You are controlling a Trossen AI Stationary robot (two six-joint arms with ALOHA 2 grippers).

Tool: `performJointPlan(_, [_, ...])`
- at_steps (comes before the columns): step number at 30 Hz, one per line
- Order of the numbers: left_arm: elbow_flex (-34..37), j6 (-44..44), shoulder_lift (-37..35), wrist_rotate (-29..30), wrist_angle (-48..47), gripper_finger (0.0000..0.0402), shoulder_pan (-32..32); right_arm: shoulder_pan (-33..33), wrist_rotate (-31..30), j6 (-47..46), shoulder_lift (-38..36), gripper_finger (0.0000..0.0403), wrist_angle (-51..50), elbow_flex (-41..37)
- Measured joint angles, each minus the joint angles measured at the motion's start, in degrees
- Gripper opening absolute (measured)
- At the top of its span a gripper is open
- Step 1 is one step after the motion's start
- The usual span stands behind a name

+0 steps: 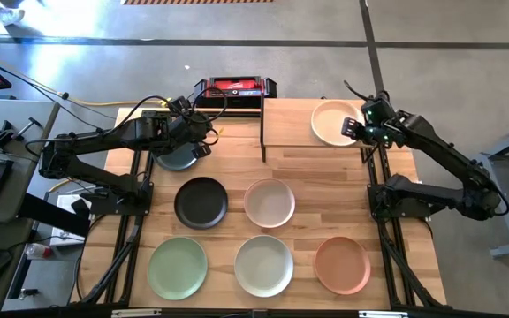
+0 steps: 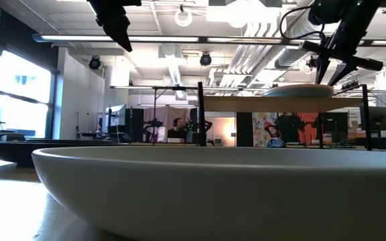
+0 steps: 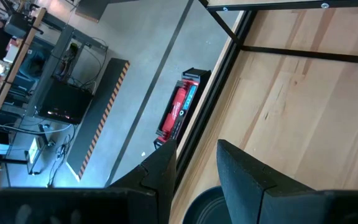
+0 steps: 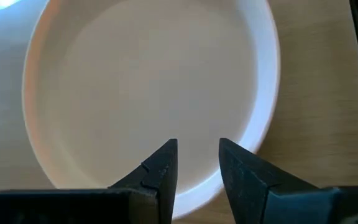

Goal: Place and stack plates onto a shelf
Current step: Stack the pink plate on top of the light blue plate on the shelf, then stack the white plate on top of the pink plate on the shelf

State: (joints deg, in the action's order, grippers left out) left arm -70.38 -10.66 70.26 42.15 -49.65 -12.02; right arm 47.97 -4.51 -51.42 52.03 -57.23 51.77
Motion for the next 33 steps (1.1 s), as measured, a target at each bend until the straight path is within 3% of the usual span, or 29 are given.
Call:
performJointPlan(7, [0.0,0.0,0.0,0.0,0.0,0.0106,0.0,0.0,0.7,0.9,-2.6,0.0114,3.7,0.0])
performJointPlan(12, [0.0,0.0,0.0,0.0,0.0,0.0106,0.0,-1.2,10.2,2.3,-3.4,0.0114,11.1,0.0])
performJointPlan(24, [0.0,0.0,0.0,-1.2,0.3,0.0106,0.0,-17.1,11.7,-1.4,-2.9,0.0114,16.4,-0.1])
performJointPlan(33, [0.0,1.0,0.0,-1.1,0.3,0.0106,0.0,-31.5,11.3,-10.0,-2.0,0.0113,21.0,-0.1])
